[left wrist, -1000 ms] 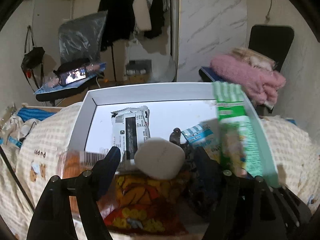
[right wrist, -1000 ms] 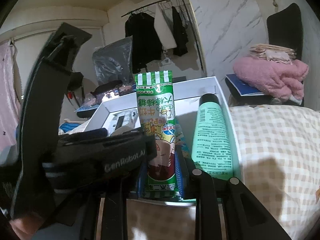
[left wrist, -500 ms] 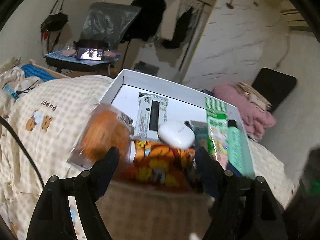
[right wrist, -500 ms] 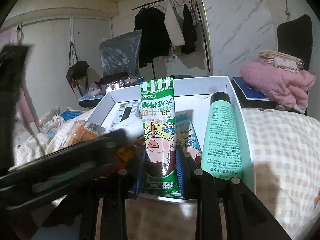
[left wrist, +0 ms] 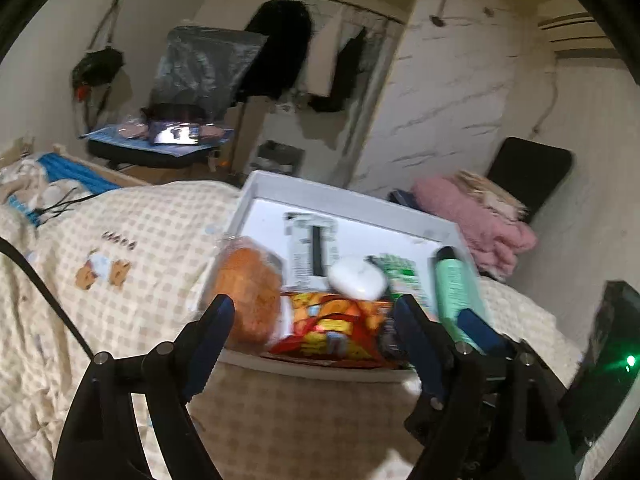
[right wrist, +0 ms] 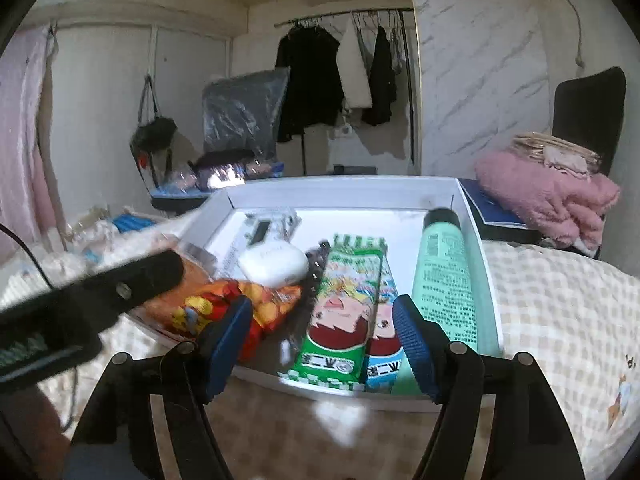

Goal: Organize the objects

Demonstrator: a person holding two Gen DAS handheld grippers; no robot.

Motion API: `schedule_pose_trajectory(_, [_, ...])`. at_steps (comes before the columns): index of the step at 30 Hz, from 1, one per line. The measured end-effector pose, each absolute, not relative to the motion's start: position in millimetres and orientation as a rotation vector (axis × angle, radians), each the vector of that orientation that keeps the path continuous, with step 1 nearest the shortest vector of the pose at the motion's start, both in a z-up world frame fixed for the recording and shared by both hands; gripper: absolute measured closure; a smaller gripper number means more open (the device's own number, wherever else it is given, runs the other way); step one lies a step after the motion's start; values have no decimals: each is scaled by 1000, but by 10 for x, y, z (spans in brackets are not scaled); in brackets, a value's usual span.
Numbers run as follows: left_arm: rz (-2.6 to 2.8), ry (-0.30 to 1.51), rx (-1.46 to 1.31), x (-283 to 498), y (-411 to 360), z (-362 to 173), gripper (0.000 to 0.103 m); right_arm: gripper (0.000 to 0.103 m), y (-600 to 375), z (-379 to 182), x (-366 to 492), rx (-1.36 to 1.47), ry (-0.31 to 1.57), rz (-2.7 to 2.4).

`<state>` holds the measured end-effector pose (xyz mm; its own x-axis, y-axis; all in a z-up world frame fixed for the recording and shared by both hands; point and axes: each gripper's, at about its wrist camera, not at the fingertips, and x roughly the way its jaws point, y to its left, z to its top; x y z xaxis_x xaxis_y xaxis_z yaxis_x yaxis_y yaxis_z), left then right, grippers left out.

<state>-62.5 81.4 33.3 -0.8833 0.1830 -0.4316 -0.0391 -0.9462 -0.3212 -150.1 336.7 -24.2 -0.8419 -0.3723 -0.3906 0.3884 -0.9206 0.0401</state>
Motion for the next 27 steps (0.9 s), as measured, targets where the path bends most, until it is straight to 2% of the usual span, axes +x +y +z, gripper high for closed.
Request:
schedule_pose_trajectory(7, [2921, -296, -603, -333, 938, 673, 14, 29, 3440, 138, -1284, 590, 98, -2669])
schedule_pose_trajectory(9, [2924, -271, -552, -234, 955, 762, 14, 16, 3490, 253, -1209, 591, 101, -2700])
schedule_pose_trajectory(10, [2920, -262, -538, -206, 956, 790, 13, 14, 3511, 293, -1167, 585, 103, -2726])
schedule_pose_trajectory(12, [2877, -248, -510, -151, 948, 839, 1, 14, 3526, 354, -1111, 590, 99, -2746])
schedule_pose_trajectory(16, [2803, -275, -516, -159, 879, 819, 1, 14, 3453, 383, -1047, 580, 72, -2778])
schedule_pose_trajectory(22, [2793, -305, -625, -259, 771, 764, 1, 14, 3390, 189, -1200, 754, -52, -2690])
schedule_pose_trajectory(27, [2789, -376, -635, -264, 701, 734, 1, 14, 3475, 216, -1191, 750, -46, -2749])
